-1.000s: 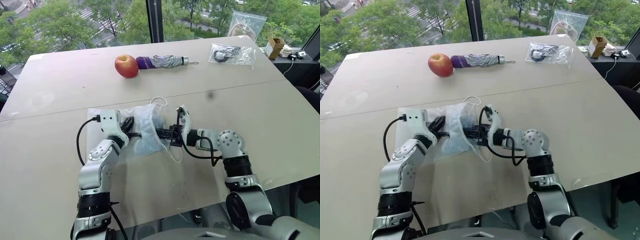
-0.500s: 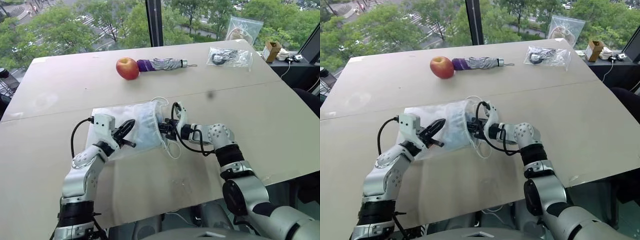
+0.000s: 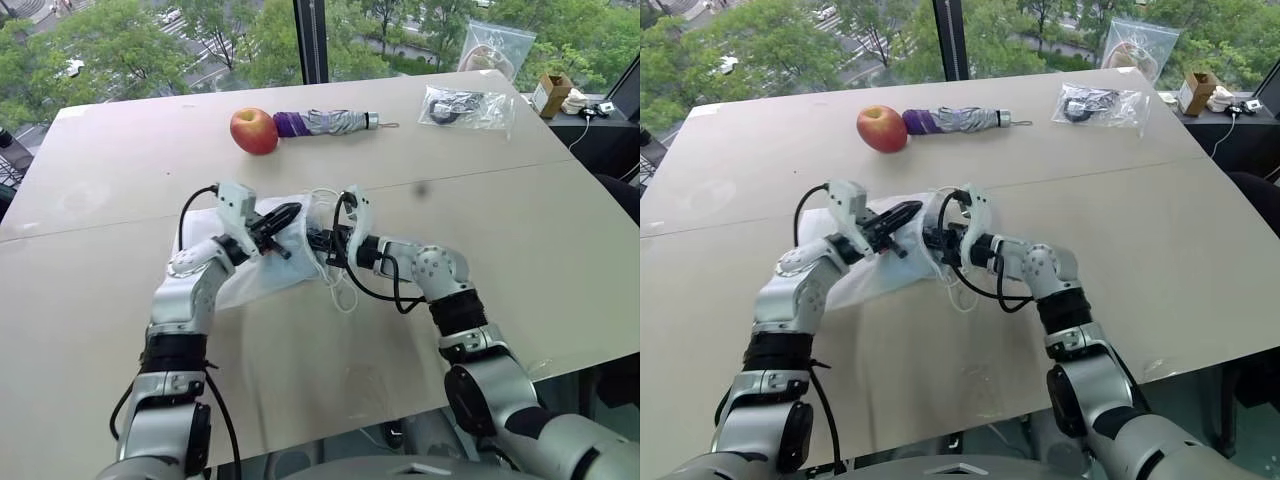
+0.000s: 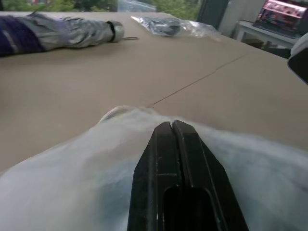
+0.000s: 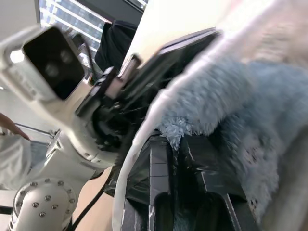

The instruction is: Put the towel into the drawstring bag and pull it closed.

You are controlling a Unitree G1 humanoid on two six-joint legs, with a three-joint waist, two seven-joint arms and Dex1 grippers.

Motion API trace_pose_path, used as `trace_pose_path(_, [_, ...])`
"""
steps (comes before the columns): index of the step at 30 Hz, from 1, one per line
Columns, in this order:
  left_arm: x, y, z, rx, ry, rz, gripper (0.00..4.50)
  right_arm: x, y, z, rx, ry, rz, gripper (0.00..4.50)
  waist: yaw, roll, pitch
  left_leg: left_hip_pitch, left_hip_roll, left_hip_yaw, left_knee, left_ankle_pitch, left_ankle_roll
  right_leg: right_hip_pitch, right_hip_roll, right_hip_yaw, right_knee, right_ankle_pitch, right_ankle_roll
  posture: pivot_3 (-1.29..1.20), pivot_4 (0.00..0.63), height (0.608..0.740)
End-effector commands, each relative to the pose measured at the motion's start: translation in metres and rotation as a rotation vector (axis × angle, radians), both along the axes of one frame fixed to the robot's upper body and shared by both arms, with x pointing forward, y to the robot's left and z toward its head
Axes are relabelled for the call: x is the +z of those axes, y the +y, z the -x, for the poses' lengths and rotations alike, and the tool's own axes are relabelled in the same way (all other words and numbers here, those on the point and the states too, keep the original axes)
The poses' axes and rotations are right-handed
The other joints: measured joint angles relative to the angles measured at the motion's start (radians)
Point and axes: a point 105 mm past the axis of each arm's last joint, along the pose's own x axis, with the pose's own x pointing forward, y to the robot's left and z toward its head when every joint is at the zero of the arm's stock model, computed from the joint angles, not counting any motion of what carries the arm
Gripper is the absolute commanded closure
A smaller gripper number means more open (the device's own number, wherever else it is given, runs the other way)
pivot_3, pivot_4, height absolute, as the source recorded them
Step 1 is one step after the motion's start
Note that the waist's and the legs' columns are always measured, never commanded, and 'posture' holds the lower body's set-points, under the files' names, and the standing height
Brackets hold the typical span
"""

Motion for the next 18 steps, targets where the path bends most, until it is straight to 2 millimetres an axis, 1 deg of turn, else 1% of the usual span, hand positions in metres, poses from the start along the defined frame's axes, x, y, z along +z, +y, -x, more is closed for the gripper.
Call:
trace_pose_path(1, [0.007,-0.012,-0.008,-0.04,-0.043,-0.008,4.5,0.016,0.003,0.009,0.035,-0.05,-0.055,4.4,0.0,0.0,0.0,0.0,0.0,0.0,0.0,0.0,0.0,0.0,0.0,0.0,0.0,0.0,0.0,0.0,0.15,0.74])
trace_pose_path(2, [0.012,-0.017,-0.011,-0.057,-0.054,0.007,4.5,0.013,0.0,0.013,0.05,-0.054,-0.035,4.4,0.0,0.0,0.0,0.0,0.0,0.0,0.0,0.0,0.0,0.0,0.0,0.0,0.0,0.0,0.0,0.0,0.15,0.74])
trace_pose_path(3, [0.015,-0.021,-0.012,-0.072,-0.064,0.019,4.5,0.01,-0.002,0.016,0.063,-0.057,-0.017,3.76,0.001,0.0,0.0,0.0,0.0,0.0,0.0,0.0,0.0,0.0,0.0,0.0,0.0,0.0,0.0,0.0,0.15,0.74])
trace_pose_path(5, [0.022,-0.029,-0.014,-0.102,-0.079,0.044,4.5,0.004,-0.006,0.019,0.064,-0.066,0.02,2.96,0.001,0.0,0.0,0.0,0.0,0.0,0.0,0.0,0.0,0.0,0.0,0.0,0.0,0.0,0.0,0.0,0.15,0.74])
trace_pose_path(6, [0.025,-0.032,-0.015,-0.115,-0.085,0.049,4.5,0.002,-0.008,0.02,0.058,-0.067,0.028,2.42,0.0,0.0,0.0,0.0,0.0,0.0,0.0,0.0,0.0,0.0,0.0,0.0,0.0,0.0,0.0,0.0,0.15,0.74])
trace_pose_path(7, [0.027,-0.036,-0.015,-0.131,-0.093,0.05,4.5,0.001,-0.01,0.02,0.05,-0.069,0.035,2.06,0.0,0.0,0.0,0.0,0.0,0.0,0.0,0.0,0.0,0.0,0.0,0.0,0.0,0.0,0.0,0.0,0.15,0.74])
trace_pose_path(10, [0.038,-0.05,-0.01,-0.2,-0.118,0.068,4.5,-0.001,-0.013,0.021,0.021,-0.078,0.057,0.61,-0.004,0.0,0.0,0.0,0.0,0.0,0.0,0.0,0.0,-0.001,0.001,0.001,0.001,0.0,0.0,0.0,0.15,0.74])
trace_pose_path(11, [0.041,-0.056,-0.005,-0.237,-0.127,0.069,4.5,-0.002,-0.015,0.021,0.016,-0.093,0.073,0.37,-0.004,0.0,0.0,0.0,0.0,0.0,0.0,0.0,0.0,-0.001,0.001,0.001,0.001,0.0,0.0,0.0,0.15,0.74])
trace_pose_path(13, [0.044,-0.06,0.001,-0.27,-0.135,0.057,4.5,-0.004,-0.023,0.021,0.005,-0.146,0.117,0.37,-0.002,0.0,0.0,0.0,0.0,-0.001,0.0,0.0,0.0,-0.001,0.001,0.0,0.001,0.0,0.0,0.0,0.15,0.74])
trace_pose_path(15, [0.045,-0.054,0.005,-0.266,-0.137,0.052,4.5,-0.008,-0.041,0.014,-0.035,-0.186,0.156,0.37,0.0,0.0,0.0,0.0,0.0,0.0,0.0,0.0,0.0,-0.001,0.001,0.0,0.001,0.0,0.0,0.0,0.15,0.74])
trace_pose_path(18, [0.04,-0.034,0.011,-0.217,-0.118,0.025,4.5,-0.009,-0.075,0.005,-0.084,-0.202,0.166,0.37,-0.001,0.0,0.0,0.0,0.0,0.001,0.0,0.0,0.0,-0.001,0.0,0.002,0.0,0.0,0.0,0.0,0.15,0.74])
